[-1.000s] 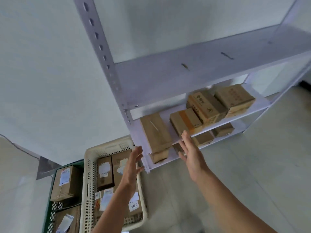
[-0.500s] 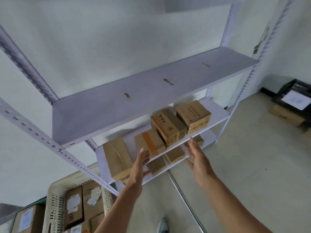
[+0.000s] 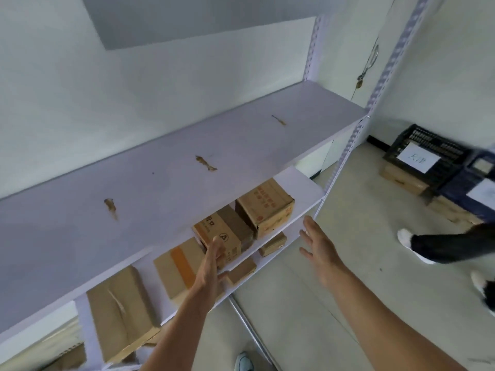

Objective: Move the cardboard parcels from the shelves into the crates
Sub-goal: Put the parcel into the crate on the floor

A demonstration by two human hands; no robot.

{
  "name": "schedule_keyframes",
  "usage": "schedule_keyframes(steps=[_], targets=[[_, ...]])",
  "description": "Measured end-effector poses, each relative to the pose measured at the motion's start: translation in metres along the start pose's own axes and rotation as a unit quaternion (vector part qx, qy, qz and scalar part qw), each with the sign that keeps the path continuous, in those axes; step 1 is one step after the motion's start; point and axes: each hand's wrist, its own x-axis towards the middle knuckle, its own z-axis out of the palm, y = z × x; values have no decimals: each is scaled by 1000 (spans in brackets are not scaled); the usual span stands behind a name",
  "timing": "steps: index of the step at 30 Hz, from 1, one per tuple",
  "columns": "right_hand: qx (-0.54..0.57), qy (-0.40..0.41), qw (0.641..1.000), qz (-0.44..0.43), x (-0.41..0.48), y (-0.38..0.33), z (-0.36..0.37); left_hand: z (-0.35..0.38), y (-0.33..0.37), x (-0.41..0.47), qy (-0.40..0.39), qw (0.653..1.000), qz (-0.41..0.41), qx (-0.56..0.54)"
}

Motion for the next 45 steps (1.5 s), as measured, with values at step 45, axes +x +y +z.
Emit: schedule_keyframes(steps=[45], targets=[[-269, -208, 931, 133, 484, 25, -20, 154, -18, 366, 168, 981, -71, -68]])
